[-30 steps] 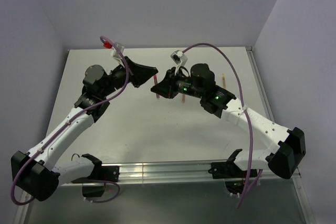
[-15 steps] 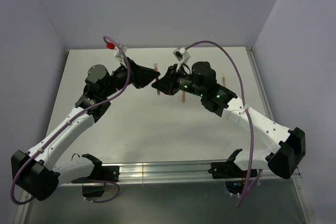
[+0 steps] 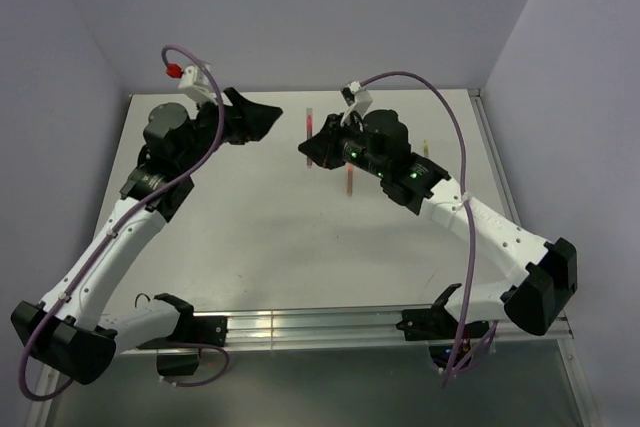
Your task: Insert the pens into the pen caps
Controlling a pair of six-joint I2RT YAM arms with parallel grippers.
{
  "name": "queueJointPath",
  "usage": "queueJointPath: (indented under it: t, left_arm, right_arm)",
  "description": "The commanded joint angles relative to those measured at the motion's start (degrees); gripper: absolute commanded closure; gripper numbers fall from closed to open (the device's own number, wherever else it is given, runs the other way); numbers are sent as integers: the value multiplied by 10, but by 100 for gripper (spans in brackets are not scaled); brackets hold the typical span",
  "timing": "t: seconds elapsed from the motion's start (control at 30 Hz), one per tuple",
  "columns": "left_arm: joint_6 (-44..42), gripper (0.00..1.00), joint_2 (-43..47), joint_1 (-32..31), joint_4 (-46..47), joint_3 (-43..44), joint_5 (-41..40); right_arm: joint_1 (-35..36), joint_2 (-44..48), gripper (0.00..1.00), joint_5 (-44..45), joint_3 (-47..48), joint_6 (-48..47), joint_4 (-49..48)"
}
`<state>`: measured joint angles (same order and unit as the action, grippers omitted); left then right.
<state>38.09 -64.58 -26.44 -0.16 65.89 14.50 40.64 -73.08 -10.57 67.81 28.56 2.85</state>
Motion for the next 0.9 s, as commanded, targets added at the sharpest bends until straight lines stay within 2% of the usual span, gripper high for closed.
queueJointPath:
  t: [0.0, 0.23, 0.43, 0.57, 0.6, 0.7, 0.77, 0.87]
  left_arm:
    - [-18, 23, 36, 25, -69, 42, -95]
    - [-41, 22, 86, 47, -103, 31, -117]
    - [-35, 23, 119, 51, -99, -14, -105]
    - [-37, 23, 131, 53, -101, -30, -101]
    - [-38, 23, 133, 53, -103, -31, -100]
    - [-40, 23, 136, 53, -106, -36, -97]
    - [-39, 23, 139, 53, -103, -44, -96]
    - [-39, 23, 140, 53, -103, -49, -94]
  right_arm:
    - [1, -44, 100, 63, 24, 16, 64]
    - [-12, -179, 100, 99, 34, 61, 71]
    - [-15, -303, 92, 152, 89, 58, 99]
    - [-19, -343, 80, 172, 126, 48, 125]
    - [-19, -343, 72, 174, 129, 48, 128]
    - [-20, -338, 57, 183, 132, 42, 134]
    - [-21, -336, 51, 184, 133, 40, 137]
    - [-21, -334, 49, 189, 135, 37, 142]
